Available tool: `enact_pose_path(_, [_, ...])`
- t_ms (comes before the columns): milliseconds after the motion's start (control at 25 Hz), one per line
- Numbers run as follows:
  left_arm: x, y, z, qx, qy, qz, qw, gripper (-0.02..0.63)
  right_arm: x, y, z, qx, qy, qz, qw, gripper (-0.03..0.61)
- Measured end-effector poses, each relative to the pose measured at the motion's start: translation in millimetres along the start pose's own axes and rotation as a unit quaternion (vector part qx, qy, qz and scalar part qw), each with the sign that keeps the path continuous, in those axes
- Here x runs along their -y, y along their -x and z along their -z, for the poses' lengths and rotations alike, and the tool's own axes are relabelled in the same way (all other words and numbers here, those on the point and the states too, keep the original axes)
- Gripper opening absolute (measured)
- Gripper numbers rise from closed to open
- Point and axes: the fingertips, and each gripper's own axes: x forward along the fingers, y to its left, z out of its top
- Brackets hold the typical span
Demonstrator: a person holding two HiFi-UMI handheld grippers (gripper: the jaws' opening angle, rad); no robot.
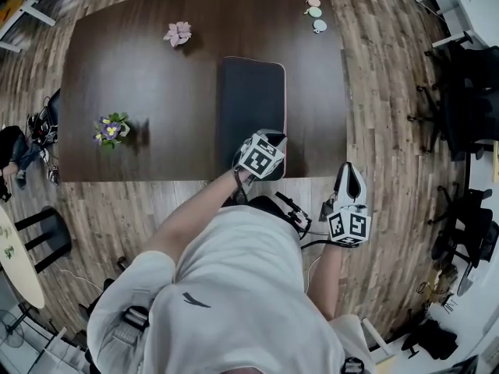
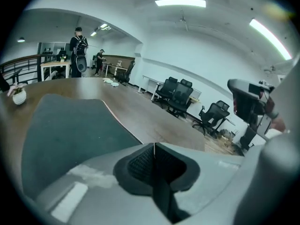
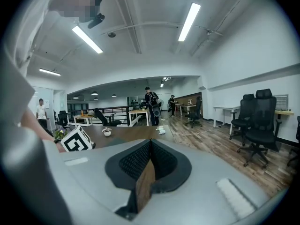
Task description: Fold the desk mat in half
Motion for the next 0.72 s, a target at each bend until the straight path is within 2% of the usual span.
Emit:
enact_pose_path(160, [-4.2,2.2,6.0,0.002,-0.006,-0.010,0.9999,0.011,-1.5,-4.3,1.7,-0.002,0.002,-0.010,1.000,0.005])
enact_pose_path(440, [-14.1,22.2,-4.6,0.046,-0.002,-0.025,0.9986,0.008,-9.9,-9.0,-1.2,0.005,0.002,-0.025,1.000,0.005])
enact_pose_path(720, [-25.0,55.0,-19.3,0.104,0.001,-0.058,0.9929,0.008,-19.3,-16.8,-5.4,0.007,0.007,-0.045,0.999,0.005])
